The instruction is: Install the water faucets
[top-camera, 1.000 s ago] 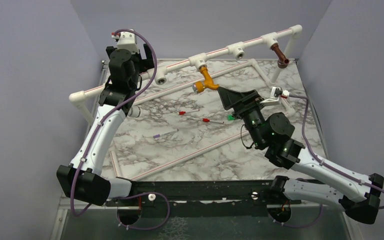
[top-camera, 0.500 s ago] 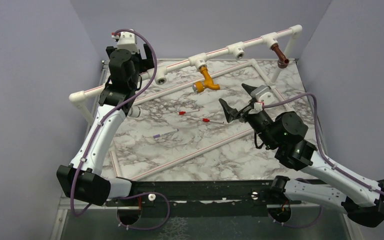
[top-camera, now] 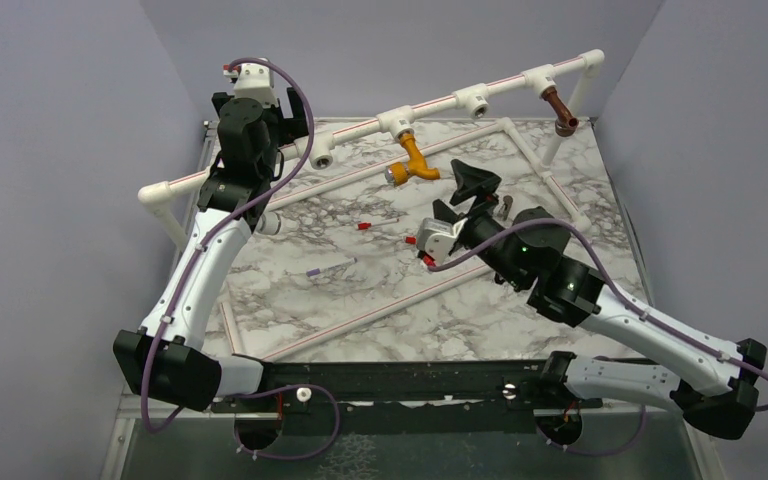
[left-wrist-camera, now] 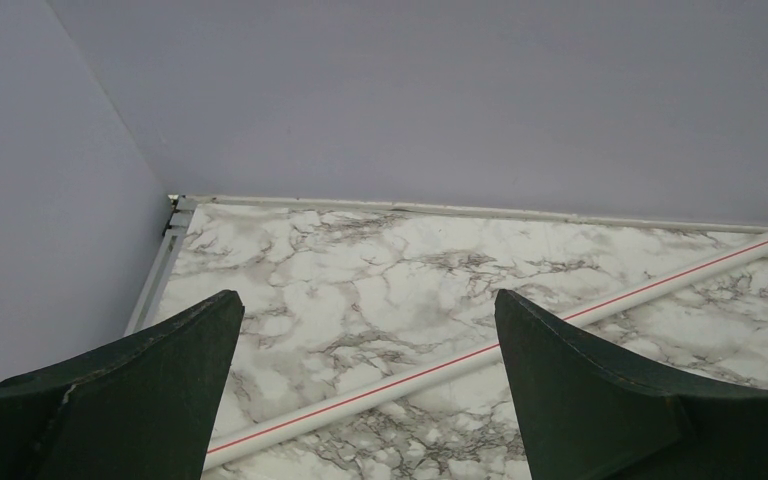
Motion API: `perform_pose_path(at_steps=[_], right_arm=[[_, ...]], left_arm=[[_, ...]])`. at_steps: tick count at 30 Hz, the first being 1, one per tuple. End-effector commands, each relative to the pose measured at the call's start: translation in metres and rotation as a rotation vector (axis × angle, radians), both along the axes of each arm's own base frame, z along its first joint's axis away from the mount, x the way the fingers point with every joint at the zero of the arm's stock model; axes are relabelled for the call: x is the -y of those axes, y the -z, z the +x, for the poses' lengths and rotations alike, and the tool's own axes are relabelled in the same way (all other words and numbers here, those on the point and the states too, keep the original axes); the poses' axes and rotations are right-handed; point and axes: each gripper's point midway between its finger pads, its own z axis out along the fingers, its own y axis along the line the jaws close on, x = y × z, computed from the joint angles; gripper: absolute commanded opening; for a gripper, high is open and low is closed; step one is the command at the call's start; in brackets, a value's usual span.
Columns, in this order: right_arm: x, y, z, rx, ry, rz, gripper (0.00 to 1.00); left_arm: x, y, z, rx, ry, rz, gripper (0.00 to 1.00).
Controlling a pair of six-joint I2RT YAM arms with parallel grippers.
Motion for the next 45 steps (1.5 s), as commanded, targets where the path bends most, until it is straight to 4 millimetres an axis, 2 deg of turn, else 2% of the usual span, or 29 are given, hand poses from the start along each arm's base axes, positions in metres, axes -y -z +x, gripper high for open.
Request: perform_pose_path(at_steps=[1,10,16,23,29,31,34,35,39,45], right_arm=[[-0.006,-0.019,0.008,0.188,0.018,-0.181,0.89],[-0.025,-0.030,0.035,0.388,0.137,-0.235,0.85],[-0.038,-0.024,0.044,0.402,0.139,-0.250,0.80],[-0.047,-0.007,0.049,0.384,0.134,-0.266,0.71],[-0.052,0.007,0.055,0.354,0.143,-0.258,0.53],[-0.053,0.010,0.056,0.346,0.151,-0.246,0.40],[-0.055,0.013,0.057,0.333,0.164,-0.202,0.09],[-0.056,0.014,0.057,0.326,0.169,-0.182,0.02],[-0.057,0.013,0.054,0.302,0.199,-0.047,0.01],[-0.068,0.004,0.046,0.156,0.183,0.292,0.00]], left_arm=[[0.005,0.084,0.000,-0.255,0.032,0.034,0.97],[0.005,0.086,0.000,-0.258,0.031,0.036,0.97],[0.005,0.087,0.001,-0.260,0.030,0.039,0.97],[0.005,0.087,0.001,-0.262,0.031,0.039,0.97],[0.005,0.087,0.001,-0.263,0.031,0.038,0.97],[0.005,0.087,0.001,-0.263,0.032,0.038,0.97],[0.006,0.087,0.001,-0.262,0.034,0.036,0.97],[0.005,0.087,0.001,-0.262,0.034,0.036,0.98],[0.005,0.087,0.001,-0.262,0.033,0.035,0.97],[0.005,0.087,0.000,-0.263,0.036,0.030,0.98]])
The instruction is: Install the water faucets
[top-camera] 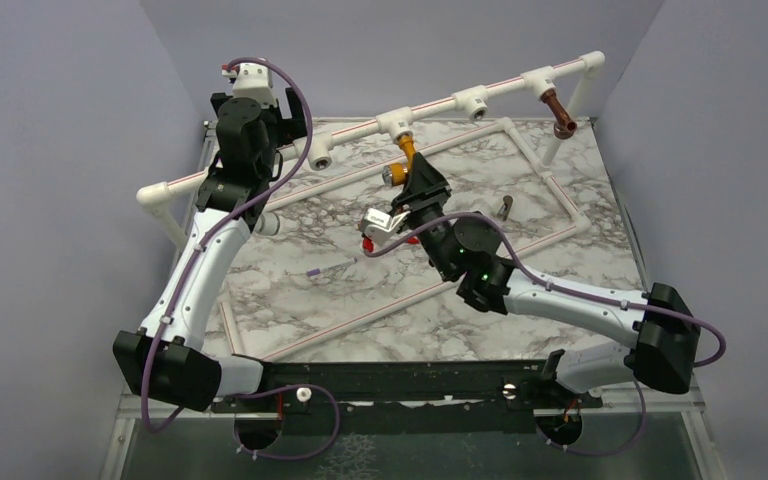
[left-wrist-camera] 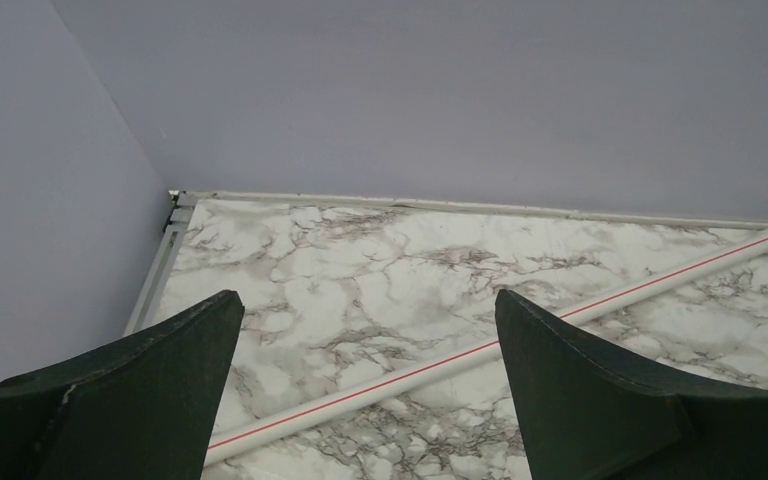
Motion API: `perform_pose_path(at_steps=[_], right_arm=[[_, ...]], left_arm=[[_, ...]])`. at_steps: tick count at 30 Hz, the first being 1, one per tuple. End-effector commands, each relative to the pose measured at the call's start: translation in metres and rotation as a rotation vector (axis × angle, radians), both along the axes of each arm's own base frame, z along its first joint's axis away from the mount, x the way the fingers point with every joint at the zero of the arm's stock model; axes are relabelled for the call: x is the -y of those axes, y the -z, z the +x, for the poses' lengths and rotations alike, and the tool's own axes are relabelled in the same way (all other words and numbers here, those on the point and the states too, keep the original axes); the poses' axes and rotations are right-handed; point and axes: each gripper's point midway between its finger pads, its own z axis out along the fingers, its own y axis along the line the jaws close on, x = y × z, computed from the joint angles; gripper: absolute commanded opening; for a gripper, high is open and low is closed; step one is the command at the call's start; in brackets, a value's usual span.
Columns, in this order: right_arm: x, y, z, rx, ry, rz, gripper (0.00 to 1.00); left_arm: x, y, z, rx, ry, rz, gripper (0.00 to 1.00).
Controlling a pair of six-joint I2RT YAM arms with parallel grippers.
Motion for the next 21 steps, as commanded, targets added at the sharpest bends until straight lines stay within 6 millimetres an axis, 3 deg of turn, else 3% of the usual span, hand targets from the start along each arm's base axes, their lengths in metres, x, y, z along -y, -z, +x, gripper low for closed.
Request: perform_pose_path(at_steps=[1,21], right_arm=[[-0.013,-0.007,-0.007,-0.152,-0.088,0.476,0.01],[-0.013,-0.048,-0.029,-0.527,-0.398,1.337,0.01]], left_arm=[[0.006,0.084,0.000,-0.251,0.032,0.031,0.98],[0.004,0.084,0.000,-0.251,0.029,0.032,0.98]])
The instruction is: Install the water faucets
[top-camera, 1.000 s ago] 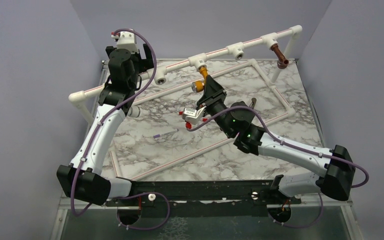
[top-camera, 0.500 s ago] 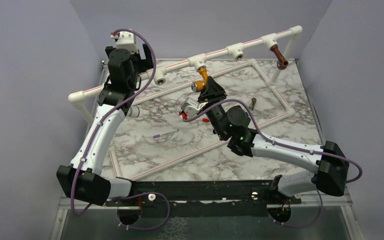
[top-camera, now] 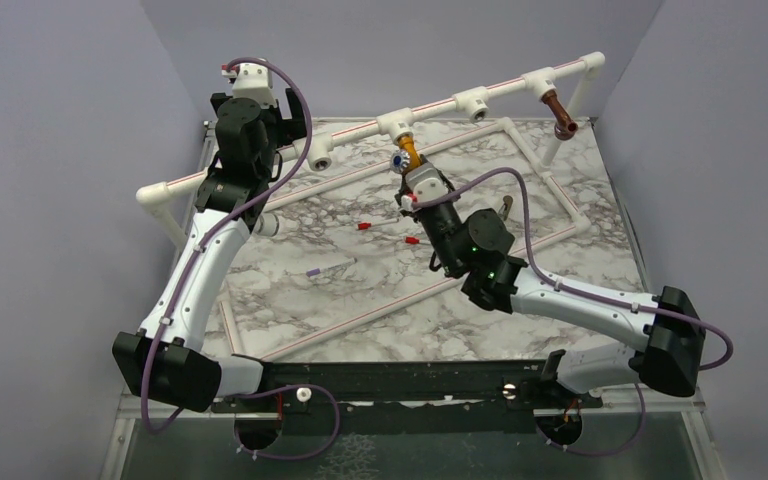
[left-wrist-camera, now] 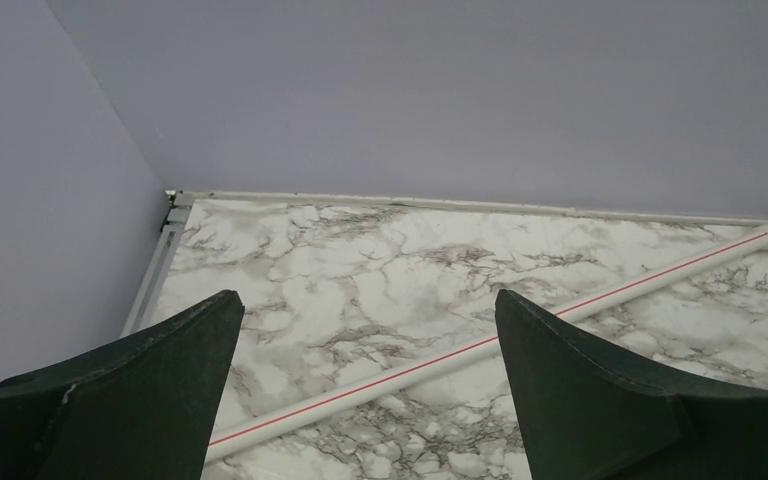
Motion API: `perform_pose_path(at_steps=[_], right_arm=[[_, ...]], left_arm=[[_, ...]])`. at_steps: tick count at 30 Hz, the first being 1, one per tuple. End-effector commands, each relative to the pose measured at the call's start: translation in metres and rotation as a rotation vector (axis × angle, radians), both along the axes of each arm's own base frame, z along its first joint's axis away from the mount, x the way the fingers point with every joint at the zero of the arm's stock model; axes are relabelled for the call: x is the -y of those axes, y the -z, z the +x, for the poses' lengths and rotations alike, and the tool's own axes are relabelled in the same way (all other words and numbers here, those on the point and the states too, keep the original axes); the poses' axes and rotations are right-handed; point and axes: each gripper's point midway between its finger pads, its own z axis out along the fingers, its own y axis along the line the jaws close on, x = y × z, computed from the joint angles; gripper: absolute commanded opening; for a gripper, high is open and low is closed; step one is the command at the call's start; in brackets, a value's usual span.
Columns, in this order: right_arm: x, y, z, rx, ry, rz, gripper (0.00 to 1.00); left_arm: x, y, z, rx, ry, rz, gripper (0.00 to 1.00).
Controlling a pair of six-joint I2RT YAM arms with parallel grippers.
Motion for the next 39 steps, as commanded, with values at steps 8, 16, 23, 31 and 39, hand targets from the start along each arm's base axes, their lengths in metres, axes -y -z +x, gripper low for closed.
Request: perform_pose_path(at_steps=[8,16,23,31,39], right_arm=[[-0.004,-0.045,-0.024,-0.286,-0.240,1.000,0.01],[-0.003,-0.024,-0.021,-0.483,-0.249,1.357,0.01],[-0.005,0.012,-0.015,-0.648,-0.251,1.582,0.00],[-0.007,0.028,-0.012,-0.778,-0.258,1.721,0.00],[0.001,0.025,-0.015,-0.760,-0.257,1.695,0.07]], left_arm=[[0.005,0.082,0.000,-0.242,0.027,0.030,0.98],[0.005,0.081,0.000,-0.241,0.029,0.030,0.98],[0.006,0.080,-0.001,-0.241,0.034,0.025,0.98],[0.006,0.080,-0.001,-0.241,0.030,0.026,0.98],[0.005,0.082,0.000,-0.245,0.028,0.024,0.98]])
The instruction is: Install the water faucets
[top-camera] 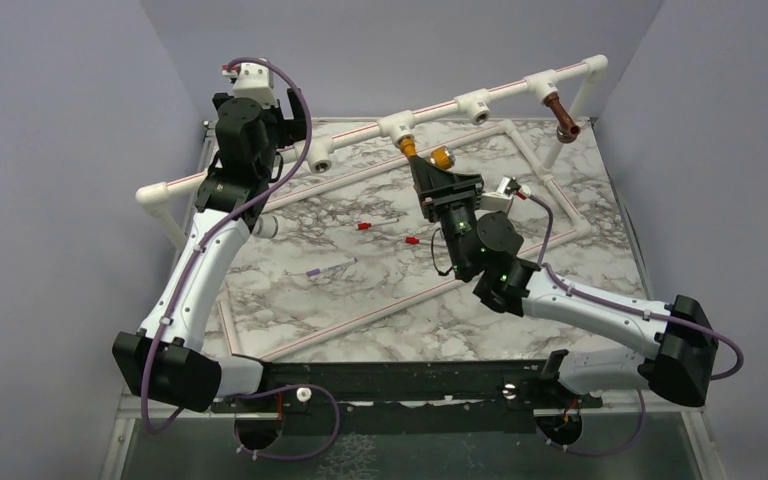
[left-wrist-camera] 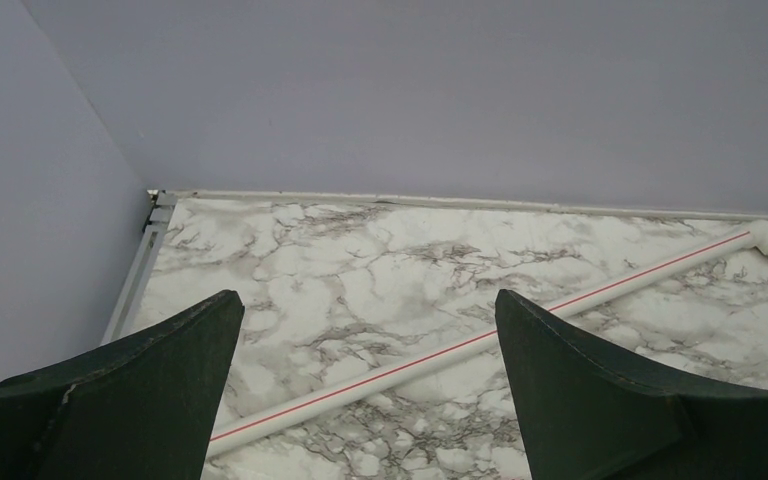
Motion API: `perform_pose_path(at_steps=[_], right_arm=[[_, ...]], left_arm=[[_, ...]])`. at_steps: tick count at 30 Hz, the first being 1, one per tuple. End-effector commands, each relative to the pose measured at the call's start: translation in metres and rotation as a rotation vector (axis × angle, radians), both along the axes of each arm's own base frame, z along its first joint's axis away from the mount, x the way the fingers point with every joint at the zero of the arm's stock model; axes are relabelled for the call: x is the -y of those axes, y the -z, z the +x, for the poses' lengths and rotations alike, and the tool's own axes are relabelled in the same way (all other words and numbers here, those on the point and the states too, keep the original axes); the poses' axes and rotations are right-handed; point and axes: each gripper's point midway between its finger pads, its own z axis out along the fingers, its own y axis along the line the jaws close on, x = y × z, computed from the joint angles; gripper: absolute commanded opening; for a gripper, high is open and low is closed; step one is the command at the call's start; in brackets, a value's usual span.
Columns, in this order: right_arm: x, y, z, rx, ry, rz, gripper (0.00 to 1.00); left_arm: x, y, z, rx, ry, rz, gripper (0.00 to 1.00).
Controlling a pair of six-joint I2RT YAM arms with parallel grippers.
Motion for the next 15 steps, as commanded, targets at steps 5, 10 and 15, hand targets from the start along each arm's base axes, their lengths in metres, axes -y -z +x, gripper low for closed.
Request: perform_pose_path(at_steps=[5,10,15], right_arm=[[0.007,0.021,-0.014,-0.018,-0.015,-0.085,0.38],[0.013,0.017,-0.019,0.019,-0.017,-0.122,0.68],[0.022,0.009,-0.028,0.077,-0.019,-0.187,0.84]], left_arm=[[0.001,0.084,0.001,-0.251,0.014,0.040,0.98],[-0.001,0.085,0.002,-0.253,0.010,0.036,0.98],[-0.003,0.085,0.003,-0.253,0.007,0.035,0.98]])
